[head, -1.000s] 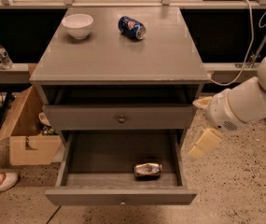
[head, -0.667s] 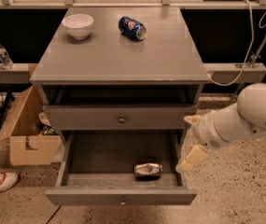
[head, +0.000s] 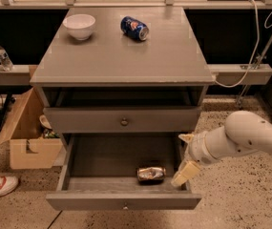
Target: Pick orange can from middle drawer and place on counter
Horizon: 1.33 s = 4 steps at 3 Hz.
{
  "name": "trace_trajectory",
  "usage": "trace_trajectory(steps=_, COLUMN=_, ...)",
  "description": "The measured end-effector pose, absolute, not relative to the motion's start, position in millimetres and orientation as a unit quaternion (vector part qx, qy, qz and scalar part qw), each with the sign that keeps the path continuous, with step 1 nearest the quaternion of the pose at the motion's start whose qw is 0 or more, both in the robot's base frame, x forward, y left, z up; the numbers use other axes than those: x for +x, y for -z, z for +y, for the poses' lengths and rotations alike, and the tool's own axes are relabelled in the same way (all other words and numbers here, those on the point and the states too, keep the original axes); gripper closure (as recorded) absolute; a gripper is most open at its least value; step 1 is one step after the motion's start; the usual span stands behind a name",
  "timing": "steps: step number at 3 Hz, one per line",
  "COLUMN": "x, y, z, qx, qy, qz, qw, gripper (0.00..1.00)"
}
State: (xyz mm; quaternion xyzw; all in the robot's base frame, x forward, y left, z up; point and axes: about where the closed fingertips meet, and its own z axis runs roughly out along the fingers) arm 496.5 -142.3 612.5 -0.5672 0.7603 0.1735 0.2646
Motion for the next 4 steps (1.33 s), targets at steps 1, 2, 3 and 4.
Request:
trace_trajectory(steps=1, x=497, y=-608, z=-142, qx=-0.569, qy=-0.172, qz=0.76, qw=0.262, gripper=0.0)
trace_trajectory(steps=2, x=506, y=-560, z=-135, qx=-0.59, qy=-0.159, qz=0.756, qw=0.234, gripper=0.0)
trace_trajectory(steps=3, x=523, y=-513, z=-131, qx=-0.61, qy=-0.145, qz=0.746, qw=0.224, gripper=0.0)
trace_trajectory(steps=4, x=537, y=-489, z=-128, qx=-0.617, qy=-0.137, qz=0.739, qw=0.233, gripper=0.0)
